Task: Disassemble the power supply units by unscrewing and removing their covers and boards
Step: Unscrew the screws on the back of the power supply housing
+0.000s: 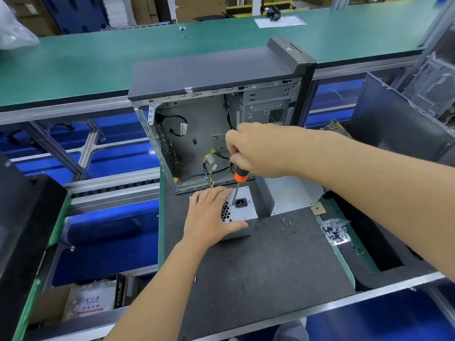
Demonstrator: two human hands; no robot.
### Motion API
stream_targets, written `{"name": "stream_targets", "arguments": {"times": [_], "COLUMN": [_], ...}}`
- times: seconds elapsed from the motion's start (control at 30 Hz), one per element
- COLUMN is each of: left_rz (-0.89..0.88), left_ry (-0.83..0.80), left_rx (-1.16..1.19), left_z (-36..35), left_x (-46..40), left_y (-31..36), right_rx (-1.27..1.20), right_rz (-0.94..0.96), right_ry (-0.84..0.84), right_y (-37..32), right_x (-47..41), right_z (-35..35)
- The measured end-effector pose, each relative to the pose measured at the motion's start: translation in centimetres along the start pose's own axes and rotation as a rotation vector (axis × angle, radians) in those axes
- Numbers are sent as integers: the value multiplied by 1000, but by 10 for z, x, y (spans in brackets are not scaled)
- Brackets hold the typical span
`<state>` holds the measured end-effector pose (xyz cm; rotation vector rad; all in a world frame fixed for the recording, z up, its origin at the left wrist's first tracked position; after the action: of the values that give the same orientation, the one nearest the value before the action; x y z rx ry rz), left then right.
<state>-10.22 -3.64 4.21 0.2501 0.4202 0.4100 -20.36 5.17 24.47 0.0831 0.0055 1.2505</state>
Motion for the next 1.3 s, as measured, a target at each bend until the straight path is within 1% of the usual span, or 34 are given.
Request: {"name": "stream_targets", "arguments": {"times": [0.07,0.13,0.2,0.27,0.33,0.4,0.43,0.53,0.6,0.67,0.73,0.87,0.93,1.0,1.07,1.1,1.13,1.23,1.27,1.3], "left_rz": [1,0,-1,-2,-4,-5,-3,1,3,6,4,2,3,8,8,7,7,3,1,0], "left_ry": [17,1,-7,-2,-4,-12,-15,-10,-8,-9,-14,-6,-4,-13,-25,-27,-26,-16,-10,-7], "left_rx": [11,6,-2,-3,-4,-14,-18,-12,-9,-11,-17,-15,-16,-15,-23,-25,-23,-19,-20,-19], "left_z": [1,1,1,1,1,1,1,1,1,1,1,1,2,2,2,1,1,1,1,1], "left_x": [0,0,0,1,1,1,1,1,1,1,1,1,1,1,1,1,1,1,1,1], "left_y": [0,1,0,1,0,0,0,0,0,0,1,1,1,1,1,1,0,1,1,1], "right_rx": [-26,56,139,49,5,63,86,7,-1,74,107,-101,-128,-63,145,162,109,-233,-271,-219], "right_rz": [17,0,23,54,33,-13,0,72,60,30,49,70,13,-80,-27,-4,2,30,27,18], "right_ry": [5,5,23,37,20,-5,8,51,48,25,41,36,29,35,77,97,106,36,30,35], "right_y": [-3,-3,-3,-2,-3,-1,-1,-2,-3,-3,-3,-4,-4,-1,-4,-5,-4,-5,-7,-8], "right_x": [2,2,0,0,1,2,1,0,1,0,-2,-3,-3,-2,-2,-2,-2,-2,-2,-1], "right_z": [3,4,3,3,3,1,-1,-2,-1,-2,-1,-1,-1,-1,2,2,3,2,2,2]}}
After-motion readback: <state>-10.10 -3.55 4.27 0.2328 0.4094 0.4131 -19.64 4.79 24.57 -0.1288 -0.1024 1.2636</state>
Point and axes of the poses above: each hand's wrist, its own x-axis away from the middle knuckle, its own z-axis out of the back of the hand, y = z × x, the point moved 4 cm from there along -x, towards the middle knuckle, and after that the axes turned 9 degrees about y, right-handed, at the moved point
